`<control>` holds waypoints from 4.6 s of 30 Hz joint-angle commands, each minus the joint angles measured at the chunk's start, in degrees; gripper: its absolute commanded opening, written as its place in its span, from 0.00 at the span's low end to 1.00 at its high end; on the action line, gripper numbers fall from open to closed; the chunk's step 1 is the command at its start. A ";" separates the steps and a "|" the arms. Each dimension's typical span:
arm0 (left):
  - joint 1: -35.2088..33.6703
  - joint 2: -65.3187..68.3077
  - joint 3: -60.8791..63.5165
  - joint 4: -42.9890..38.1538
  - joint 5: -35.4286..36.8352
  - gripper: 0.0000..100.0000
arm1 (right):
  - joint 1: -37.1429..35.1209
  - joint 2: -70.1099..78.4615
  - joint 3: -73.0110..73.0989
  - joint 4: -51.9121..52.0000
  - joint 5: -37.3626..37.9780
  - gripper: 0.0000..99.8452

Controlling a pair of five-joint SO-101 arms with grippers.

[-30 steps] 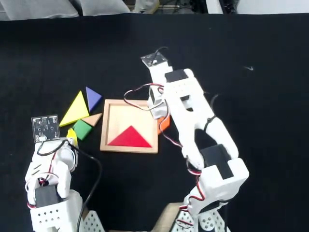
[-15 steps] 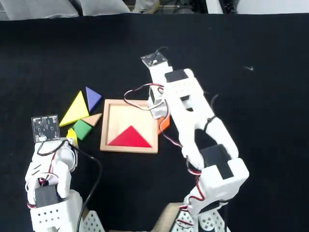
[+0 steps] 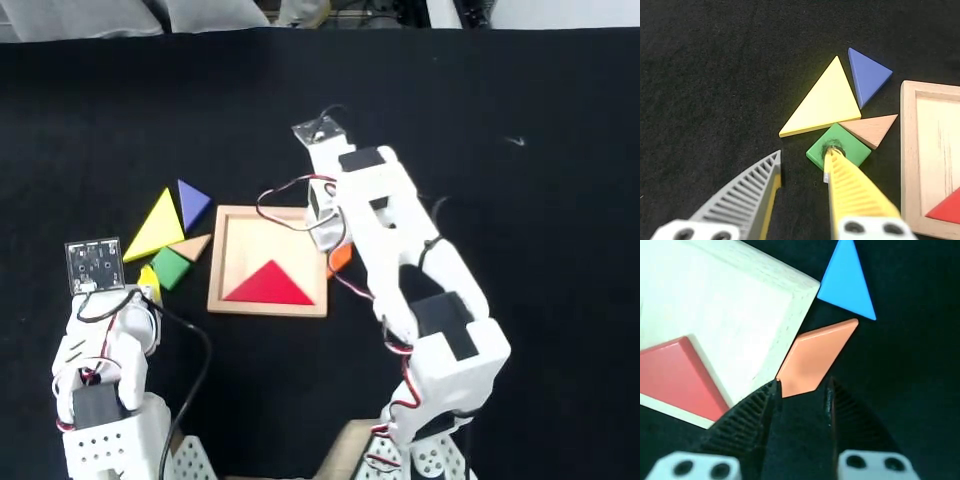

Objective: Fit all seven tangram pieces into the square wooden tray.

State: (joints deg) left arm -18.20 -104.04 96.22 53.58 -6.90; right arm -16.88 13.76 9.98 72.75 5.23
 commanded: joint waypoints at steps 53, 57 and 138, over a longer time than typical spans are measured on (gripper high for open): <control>0.22 -0.44 1.10 -0.18 0.18 0.15 | -0.79 -1.98 -1.80 2.37 -1.76 0.21; 0.22 -0.44 1.10 -0.18 0.26 0.15 | 1.14 -1.89 -1.01 1.58 -1.32 0.21; 0.22 -0.44 1.10 -0.18 0.09 0.15 | 6.42 8.13 -3.30 -4.13 18.73 0.18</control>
State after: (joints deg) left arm -18.20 -104.04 96.22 53.58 -6.81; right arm -10.90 21.49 6.99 69.41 23.08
